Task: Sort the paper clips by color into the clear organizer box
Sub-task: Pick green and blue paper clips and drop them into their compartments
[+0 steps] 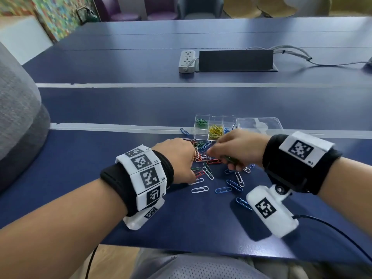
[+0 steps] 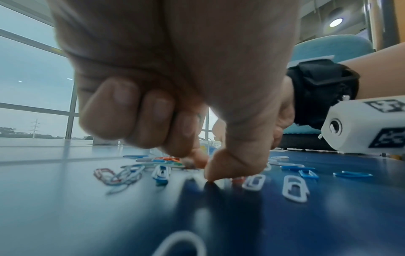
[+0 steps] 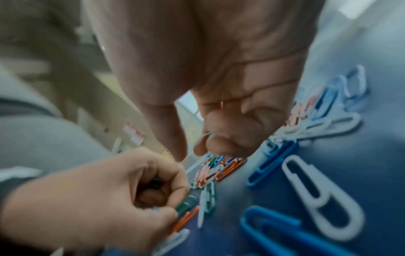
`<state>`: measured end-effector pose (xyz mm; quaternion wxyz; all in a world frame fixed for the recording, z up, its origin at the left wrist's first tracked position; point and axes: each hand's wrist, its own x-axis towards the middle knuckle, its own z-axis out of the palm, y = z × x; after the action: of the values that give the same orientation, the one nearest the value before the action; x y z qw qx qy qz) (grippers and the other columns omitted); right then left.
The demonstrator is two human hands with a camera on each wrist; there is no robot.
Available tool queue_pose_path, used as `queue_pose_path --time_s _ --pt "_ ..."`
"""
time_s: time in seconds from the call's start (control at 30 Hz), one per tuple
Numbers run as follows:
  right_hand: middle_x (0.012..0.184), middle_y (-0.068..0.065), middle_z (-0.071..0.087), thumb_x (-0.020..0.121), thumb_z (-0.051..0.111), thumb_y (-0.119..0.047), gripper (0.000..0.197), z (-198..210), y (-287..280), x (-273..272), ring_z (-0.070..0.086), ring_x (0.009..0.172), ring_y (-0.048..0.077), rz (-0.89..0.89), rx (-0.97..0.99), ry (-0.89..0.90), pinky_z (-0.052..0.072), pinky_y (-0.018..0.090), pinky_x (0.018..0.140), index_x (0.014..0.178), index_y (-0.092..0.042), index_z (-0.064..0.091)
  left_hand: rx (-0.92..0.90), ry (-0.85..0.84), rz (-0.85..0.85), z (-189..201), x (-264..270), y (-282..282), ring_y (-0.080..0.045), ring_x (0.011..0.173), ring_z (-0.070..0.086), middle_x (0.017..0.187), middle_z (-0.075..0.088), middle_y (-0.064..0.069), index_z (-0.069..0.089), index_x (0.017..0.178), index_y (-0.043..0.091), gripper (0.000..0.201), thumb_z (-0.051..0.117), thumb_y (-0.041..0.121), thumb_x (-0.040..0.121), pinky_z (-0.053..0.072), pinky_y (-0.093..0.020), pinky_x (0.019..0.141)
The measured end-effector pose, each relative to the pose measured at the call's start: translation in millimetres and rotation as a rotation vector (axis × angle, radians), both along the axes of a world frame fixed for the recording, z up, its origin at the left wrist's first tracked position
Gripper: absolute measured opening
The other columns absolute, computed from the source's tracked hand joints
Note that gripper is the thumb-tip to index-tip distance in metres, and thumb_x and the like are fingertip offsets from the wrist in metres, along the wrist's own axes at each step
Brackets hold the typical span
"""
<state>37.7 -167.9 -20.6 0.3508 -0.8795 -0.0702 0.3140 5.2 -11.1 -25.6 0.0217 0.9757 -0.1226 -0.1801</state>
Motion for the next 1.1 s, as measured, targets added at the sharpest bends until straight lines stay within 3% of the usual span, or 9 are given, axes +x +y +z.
queue_pose_path --time_s 0.1,0.23,0.33,0.47,0.53,0.67,0.8,0.9,1.1 --pt "0.057 -0.011 0.047 0.079 0.07 -0.028 0.007 0 4 -4 0.043 0.052 0.0 0.337 -0.242 -0.342 0.035 0.015 0.052 0.086 -0.027 0.069 0.018 0.026 0.01 -2 0 3 -0.023 0.075 0.053 0.076 0.051 0.001 0.049 0.068 0.019 0.02 0.061 0.034 0.074 0.041 -0.027 0.063" --pt "0.057 -0.016 0.038 0.08 0.068 -0.02 0.032 -1 12 -6 0.037 0.054 -0.003 0.54 -0.273 -0.501 0.027 0.007 0.054 0.111 -0.031 0.068 -0.044 0.01 0.01 -1 2 7 -0.019 0.061 0.04 0.062 0.042 0.003 0.034 0.057 0.018 0.029 0.052 0.024 0.078 0.028 -0.023 0.05" --pt "0.058 -0.015 0.039 0.079 0.069 -0.021 0.032 1 14 -5 0.043 0.063 0.009 0.579 -0.296 -0.555 0.033 0.018 0.061 0.11 -0.029 0.069 -0.145 0.006 0.045 1 5 8 -0.021 0.066 0.036 0.058 0.037 0.002 0.03 0.054 0.016 0.031 0.047 0.015 0.08 0.026 -0.024 0.05" --pt "0.077 -0.009 0.05 0.079 0.071 -0.024 0.035 3 15 -6 0.053 0.086 0.017 0.635 -0.328 -0.54 0.039 0.023 0.073 0.113 -0.029 0.067 -0.333 0.04 0.139 2 10 7 -0.013 0.054 0.031 0.055 0.035 0.002 0.03 0.054 0.016 0.034 0.043 0.005 0.083 0.026 -0.023 0.05" --pt "0.08 -0.009 0.049 0.081 0.069 -0.024 0.033 3 17 -8 0.054 0.092 0.015 0.683 -0.352 -0.546 0.038 0.022 0.074 0.114 -0.03 0.067 -0.438 0.076 0.201 2 14 6 -0.013 0.052 0.027 0.056 0.032 0.001 0.029 0.057 0.017 0.034 0.04 0.0 0.083 0.024 -0.026 0.049" --pt "0.095 0.0 0.066 0.084 0.063 -0.024 0.016 2 15 -7 0.062 0.095 0.02 0.714 -0.396 -0.562 0.042 0.024 0.072 0.097 -0.023 0.073 -0.621 0.134 0.328 0 23 4 -0.015 0.049 0.025 0.055 0.03 0.001 0.029 0.06 0.018 0.034 0.038 -0.002 0.086 0.021 -0.025 0.046" --pt "0.09 0.0 0.073 0.083 0.055 -0.017 0.02 4 10 -11 0.061 0.08 0.017 0.662 -0.356 -0.583 0.047 0.022 0.072 0.092 -0.015 0.073 -0.543 0.014 0.31 12 43 1 -0.013 0.054 0.036 0.063 0.042 0.003 0.039 0.064 0.022 0.029 0.038 0.006 0.089 0.029 -0.025 0.05" --pt "0.082 0.002 0.073 0.078 0.059 -0.019 0.019 11 7 -11 0.058 0.07 0.018 0.566 -0.33 -0.562 0.05 0.021 0.07 0.087 -0.012 0.074 -0.416 -0.094 0.271 23 67 -3 -0.019 0.077 0.047 0.084 0.053 0.0 0.049 0.082 0.019 0.015 0.04 0.009 0.088 0.034 -0.024 0.069" --pt "0.063 -0.006 0.058 0.072 0.065 -0.02 0.009 13 -3 -9 0.052 0.064 0.013 0.427 -0.357 -0.426 0.053 0.025 0.07 0.076 -0.016 0.073 -0.18 -0.176 0.17 26 102 -23 -0.027 0.102 0.061 0.108 0.068 -0.007 0.068 0.098 0.01 0.024 0.048 0.012 0.085 0.049 -0.031 0.083"
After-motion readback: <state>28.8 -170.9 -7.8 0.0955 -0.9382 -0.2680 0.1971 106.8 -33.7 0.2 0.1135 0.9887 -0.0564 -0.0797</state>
